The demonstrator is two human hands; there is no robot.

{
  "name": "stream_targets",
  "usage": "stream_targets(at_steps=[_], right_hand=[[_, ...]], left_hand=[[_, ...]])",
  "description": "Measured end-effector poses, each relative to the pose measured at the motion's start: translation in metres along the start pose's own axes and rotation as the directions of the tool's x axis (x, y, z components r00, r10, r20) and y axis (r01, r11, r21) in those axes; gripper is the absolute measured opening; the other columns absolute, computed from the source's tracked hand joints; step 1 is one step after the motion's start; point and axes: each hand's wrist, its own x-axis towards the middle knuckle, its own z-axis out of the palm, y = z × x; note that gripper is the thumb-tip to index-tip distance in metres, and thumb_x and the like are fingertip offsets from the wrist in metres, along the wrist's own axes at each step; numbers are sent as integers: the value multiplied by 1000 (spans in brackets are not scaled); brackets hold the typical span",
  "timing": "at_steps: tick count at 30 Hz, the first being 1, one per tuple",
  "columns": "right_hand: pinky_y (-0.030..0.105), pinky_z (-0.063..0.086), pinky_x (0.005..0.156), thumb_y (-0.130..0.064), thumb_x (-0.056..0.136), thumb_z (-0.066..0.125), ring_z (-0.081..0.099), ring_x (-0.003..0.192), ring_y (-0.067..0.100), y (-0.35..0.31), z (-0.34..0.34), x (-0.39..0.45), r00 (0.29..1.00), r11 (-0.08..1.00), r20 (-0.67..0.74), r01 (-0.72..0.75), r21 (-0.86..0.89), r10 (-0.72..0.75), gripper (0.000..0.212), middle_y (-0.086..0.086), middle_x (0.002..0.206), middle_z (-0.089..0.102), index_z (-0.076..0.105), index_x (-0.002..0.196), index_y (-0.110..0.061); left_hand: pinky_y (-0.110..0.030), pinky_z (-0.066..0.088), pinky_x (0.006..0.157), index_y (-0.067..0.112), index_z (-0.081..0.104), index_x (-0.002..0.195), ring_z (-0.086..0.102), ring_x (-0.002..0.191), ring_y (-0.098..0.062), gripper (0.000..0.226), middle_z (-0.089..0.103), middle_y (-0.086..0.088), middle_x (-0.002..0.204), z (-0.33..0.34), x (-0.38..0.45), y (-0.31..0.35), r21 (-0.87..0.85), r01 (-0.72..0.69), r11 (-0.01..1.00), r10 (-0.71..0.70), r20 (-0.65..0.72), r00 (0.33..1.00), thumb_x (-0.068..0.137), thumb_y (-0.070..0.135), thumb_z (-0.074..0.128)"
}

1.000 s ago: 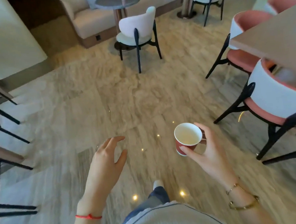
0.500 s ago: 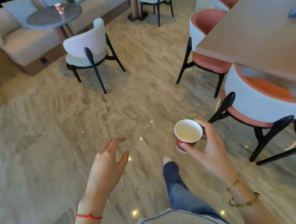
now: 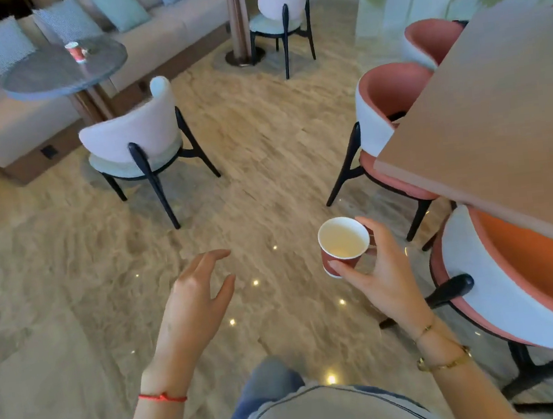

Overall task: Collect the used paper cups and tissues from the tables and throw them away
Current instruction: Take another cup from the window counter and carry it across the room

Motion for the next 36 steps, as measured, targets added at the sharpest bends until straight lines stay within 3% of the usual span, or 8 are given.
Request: stream_targets(at_steps=[5, 9, 12, 16, 20, 26, 32, 36], right_hand=[[8, 42, 90, -38, 70, 82, 48, 114, -5, 20, 27, 112, 1000, 1000, -15, -17, 17, 18, 72, -13, 126, 50, 43, 130, -30], [20, 48, 91, -37, 69, 82, 50, 115, 5, 45, 61, 208, 999, 999, -3, -34, 16, 34, 73, -10, 126, 50, 43, 130, -27], [23, 49, 91, -37, 69, 82, 50, 114, 6, 56, 86, 293, 1000, 999, -1, -26, 23, 26, 74, -8, 126, 50, 43, 130, -25], [6, 43, 86, -45, 67, 79, 49, 112, -3, 59, 107, 413, 1000, 999, -16, -11, 46, 12, 71, -12, 125, 49, 41, 126, -34], [4, 40, 87, -39, 69, 81, 48, 112, 1, 65, 112, 512, 996, 999, -80, -34, 33, 37, 73, -10, 127, 49, 42, 130, -26], [26, 49, 90, -31, 70, 82, 52, 112, 3, 97, 108, 623, 973, 984, -154, -160, 84, 171, 71, -12, 126, 51, 44, 130, -27], [2, 40, 84, -25, 70, 83, 51, 109, -1, 154, 100, 749, 953, 975, -207, -208, 83, 221, 69, -11, 124, 52, 45, 127, -25], [6, 41, 85, -28, 69, 83, 52, 111, 1, 187, 75, 853, 951, 978, -233, -188, 90, 204, 68, -14, 123, 52, 45, 126, -28]], left_hand=[[-20, 43, 87, 24, 57, 125, 58, 111, -11, 37, 60, 8, 122, 16, 115, -17, -10, 8, 1000, -7, 20, 1000, 89, 25, 64], [-5, 36, 78, 24, 56, 126, 58, 95, -5, 37, 56, 14, 119, 26, 217, -41, -5, 3, 1000, -3, 12, 1000, 90, 25, 64], [-16, 41, 83, 22, 57, 126, 57, 101, -7, 37, 59, 8, 121, 26, 305, -56, 4, -10, 1000, 10, -4, 1000, 89, 23, 64], [-16, 41, 84, 20, 57, 126, 57, 103, -5, 37, 59, 8, 122, 19, 430, -62, 11, -66, 998, 66, -21, 998, 89, 22, 64], [-23, 42, 97, 19, 57, 128, 55, 116, -9, 38, 59, 5, 127, 21, 551, -57, 19, -127, 992, 127, 29, 992, 90, 23, 63], [-20, 42, 96, 19, 57, 128, 54, 116, -5, 39, 58, 9, 125, 52, 706, -45, -22, -211, 977, 212, 137, 968, 90, 23, 63], [-17, 41, 93, 18, 58, 128, 51, 113, 0, 39, 54, 14, 123, 108, 852, -31, -20, -263, 965, 262, 172, 949, 89, 21, 65], [-13, 36, 94, 16, 58, 127, 51, 112, -1, 39, 56, 10, 123, 137, 957, -1, -35, -271, 962, 273, 170, 947, 89, 19, 66]])
